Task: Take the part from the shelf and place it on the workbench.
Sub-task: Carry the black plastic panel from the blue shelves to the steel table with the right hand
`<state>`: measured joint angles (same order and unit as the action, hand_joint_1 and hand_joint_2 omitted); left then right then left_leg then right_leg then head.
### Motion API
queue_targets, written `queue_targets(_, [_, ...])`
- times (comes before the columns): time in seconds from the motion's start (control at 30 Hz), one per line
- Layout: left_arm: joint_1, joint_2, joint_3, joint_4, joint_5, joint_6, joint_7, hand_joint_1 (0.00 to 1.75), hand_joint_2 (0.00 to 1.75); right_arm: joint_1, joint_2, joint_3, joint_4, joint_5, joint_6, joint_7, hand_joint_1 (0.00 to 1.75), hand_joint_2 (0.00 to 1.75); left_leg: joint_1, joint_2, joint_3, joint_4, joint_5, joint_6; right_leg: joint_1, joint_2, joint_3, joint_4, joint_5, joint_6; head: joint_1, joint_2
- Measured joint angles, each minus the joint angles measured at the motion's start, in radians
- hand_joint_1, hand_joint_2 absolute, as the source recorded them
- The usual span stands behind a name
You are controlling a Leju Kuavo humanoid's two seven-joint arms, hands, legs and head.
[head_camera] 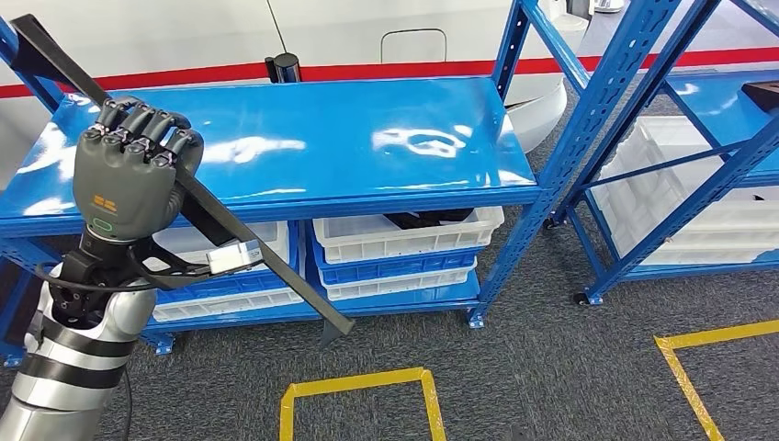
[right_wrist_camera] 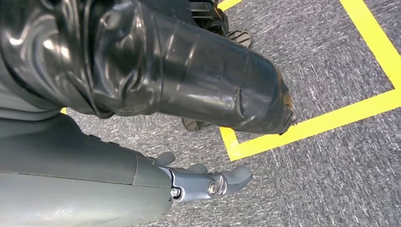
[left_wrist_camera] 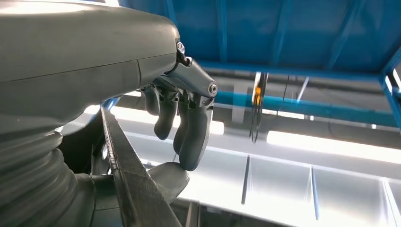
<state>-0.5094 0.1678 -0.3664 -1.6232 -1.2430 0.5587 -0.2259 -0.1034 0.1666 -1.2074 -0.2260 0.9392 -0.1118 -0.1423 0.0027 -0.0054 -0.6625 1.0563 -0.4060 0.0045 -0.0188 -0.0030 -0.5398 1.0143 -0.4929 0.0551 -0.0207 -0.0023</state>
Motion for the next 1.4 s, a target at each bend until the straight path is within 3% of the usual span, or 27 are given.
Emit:
queue_targets(0.13, [0.002,-0.007,-0.006,-0.03,0.002,0.065,-0.008,1.75,1.75,-0.001,0.004,0.0,0.0,0.002,-0.002,0.0,0.0,0.0,-0.005,0.0,-0.002,0.002,0.0,0.01,-0.005,0.0,0.001,-0.004,0.005,0.007,-0.001,0.0])
queue_targets(0.23, [0.004,-0.023,-0.012,-0.066,0.012,0.096,-0.012,1.75,1.75,-0.002,0.006,0.0,0.0,0.004,-0.003,-0.001,0.0,0.0,0.002,0.003,0.003,-0.019,0.015,0.029,-0.004,0.001,-0.012,0.021,-0.017,0.01,0.001,0.0])
queue_targets(0.33, [0.011,-0.042,-0.013,-0.091,0.021,0.119,-0.016,1.75,1.75,-0.002,0.006,0.0,0.0,0.004,-0.005,-0.002,0.0,0.0,0.005,0.004,-0.004,-0.028,0.027,0.038,-0.003,0.002,-0.084,0.186,-0.104,-0.003,0.004,0.0])
queue_targets(0.37, [0.016,-0.047,-0.014,-0.095,0.027,0.125,-0.018,1.75,1.75,-0.002,0.006,0.0,0.0,0.004,-0.005,-0.002,0.0,0.0,0.005,0.004,-0.009,-0.028,0.03,0.038,-0.003,0.002,-0.108,0.244,-0.125,-0.002,0.004,0.0])
queue_targets(0.4, [0.022,-0.052,-0.014,-0.098,0.035,0.129,-0.022,1.75,1.75,-0.002,0.005,0.0,0.0,0.004,-0.006,-0.002,0.0,0.0,0.005,0.003,-0.014,-0.028,0.033,0.036,-0.004,0.002,-0.118,0.273,-0.131,0.003,0.004,0.0])
queue_targets(0.43, [0.028,-0.056,-0.015,-0.101,0.044,0.131,-0.025,1.7,1.75,-0.002,0.005,0.0,0.0,0.004,-0.006,-0.002,0.0,0.0,0.006,0.003,-0.019,-0.028,0.036,0.033,-0.005,0.002,-0.109,0.261,-0.122,0.011,0.004,0.0])
queue_targets(0.47, [0.032,-0.059,-0.015,-0.104,0.052,0.132,-0.029,1.39,1.75,-0.002,0.005,0.0,0.0,0.004,-0.006,-0.002,0.0,0.0,0.008,0.002,-0.025,-0.028,0.041,0.028,-0.008,0.002,-0.079,0.208,-0.1,0.022,0.004,0.0])
queue_targets(0.53, [0.037,-0.066,-0.016,-0.113,0.065,0.134,-0.035,0.52,1.75,-0.004,0.005,0.0,0.0,0.004,-0.006,-0.002,0.0,0.0,0.009,-0.001,-0.033,-0.027,0.051,0.015,-0.011,0.003,0.003,0.067,-0.055,0.033,0.004,0.0])
queue_targets(0.57, [0.037,-0.069,-0.016,-0.117,0.07,0.134,-0.038,0.13,1.75,-0.005,0.005,0.0,0.0,0.004,-0.006,-0.003,0.0,0.0,0.008,-0.002,-0.035,-0.025,0.055,0.008,-0.011,0.005,0.026,0.022,-0.042,0.03,0.004,0.0])
queue_targets(0.6, [0.038,-0.073,-0.017,-0.121,0.074,0.136,-0.04,0.0,1.75,-0.005,0.005,0.0,0.0,0.004,-0.006,-0.004,0.0,0.0,0.006,-0.003,-0.036,-0.024,0.06,0.001,-0.01,0.007,0.034,0.003,-0.036,0.023,0.003,0.0])
queue_targets(0.7, [0.041,-0.082,-0.017,-0.127,0.085,0.139,-0.045,0.0,1.75,-0.006,0.005,0.0,0.0,0.003,-0.007,-0.006,0.0,0.0,0.01,-0.003,-0.037,-0.028,0.068,-0.019,-0.01,0.008,0.023,0.003,-0.027,-0.006,0.0,0.0])
queue_targets(0.73, [0.041,-0.083,-0.017,-0.129,0.087,0.139,-0.046,0.0,1.31,-0.006,0.006,0.0,0.0,0.003,-0.007,-0.006,0.0,0.0,0.013,-0.003,-0.043,-0.014,0.054,-0.025,-0.012,0.007,0.023,0.002,-0.021,-0.016,-0.001,0.0])
queue_targets(0.8, [0.044,-0.084,-0.017,-0.131,0.089,0.139,-0.046,0.03,0.44,-0.005,0.006,0.0,0.0,0.003,-0.007,-0.007,0.0,0.0,0.016,-0.001,-0.078,0.08,-0.016,-0.033,-0.016,0.003,0.022,0.002,-0.011,-0.03,-0.002,0.0])
queue_targets(0.83, [0.046,-0.084,-0.017,-0.131,0.089,0.139,-0.047,0.47,0.0,-0.004,0.006,0.0,0.0,0.003,-0.007,-0.007,0.0,0.0,0.017,0.0,-0.102,0.152,-0.058,-0.037,-0.015,0.002,0.019,0.002,-0.008,-0.033,-0.002,0.0])
queue_targets(0.9, [0.053,-0.086,-0.017,-0.131,0.091,0.139,-0.047,1.34,0.0,-0.001,0.007,0.0,0.0,0.003,-0.007,-0.007,0.0,0.0,0.018,0.0,-0.131,0.258,-0.099,-0.043,-0.013,0.0,0.017,0.003,-0.007,-0.034,-0.002,0.0])
queue_targets(0.93, [0.055,-0.086,-0.017,-0.131,0.094,0.139,-0.049,1.74,0.0,-0.001,0.007,0.0,0.0,0.003,-0.007,-0.007,0.0,0.0,0.019,0.001,-0.122,0.259,-0.092,-0.044,-0.013,0.0,0.018,0.003,-0.007,-0.033,-0.002,0.0])
queue_targets(0.97, [0.057,-0.087,-0.017,-0.131,0.098,0.139,-0.051,1.75,0.0,-0.001,0.007,0.0,0.0,0.004,-0.007,-0.007,0.0,0.0,0.02,0.001,-0.095,0.222,-0.069,-0.044,-0.013,0.0,0.019,0.003,-0.007,-0.033,-0.002,0.0])
queue_targets(1.03, [0.057,-0.089,-0.017,-0.132,0.106,0.139,-0.057,1.75,0.0,-0.002,0.007,0.0,0.0,0.004,-0.007,-0.007,0.0,0.0,0.021,0.002,-0.015,0.091,-0.023,-0.042,-0.013,0.001,0.021,0.004,-0.01,-0.027,-0.002,0.0])
queue_targets(1.1, [0.056,-0.092,-0.016,-0.134,0.111,0.14,-0.063,1.75,0.0,-0.003,0.006,0.0,0.0,0.004,-0.007,-0.007,0.0,0.0,0.017,0.0,0.028,0.013,-0.014,-0.035,-0.008,0.001,0.019,0.005,-0.013,-0.018,-0.001,0.0])
queue_targets(1.2, [0.056,-0.095,-0.016,-0.138,0.113,0.14,-0.075,1.75,0.0,-0.004,0.005,0.0,0.0,0.004,-0.007,-0.007,0.0,0.0,0.014,-0.001,0.025,-0.002,-0.02,-0.024,-0.004,0.001,0.016,0.003,-0.012,-0.012,0.0,0.0])
queue_targets(1.3, [0.056,-0.101,-0.014,-0.14,0.108,0.14,-0.097,1.75,0.0,-0.004,0.004,0.0,0.0,0.004,-0.008,-0.007,0.0,0.0,0.01,-0.003,0.021,-0.004,-0.018,-0.02,-0.004,0.001,0.016,-0.007,-0.008,-0.014,0.001,0.0])
queue_targets(1.4, [0.059,-0.112,-0.008,-0.146,0.1,0.14,-0.121,1.75,0.0,-0.005,0.004,0.0,0.0,0.004,-0.008,-0.007,0.0,0.0,0.007,-0.003,0.02,-0.004,-0.017,-0.015,-0.005,0.001,0.015,-0.015,-0.004,-0.008,0.0,0.0])
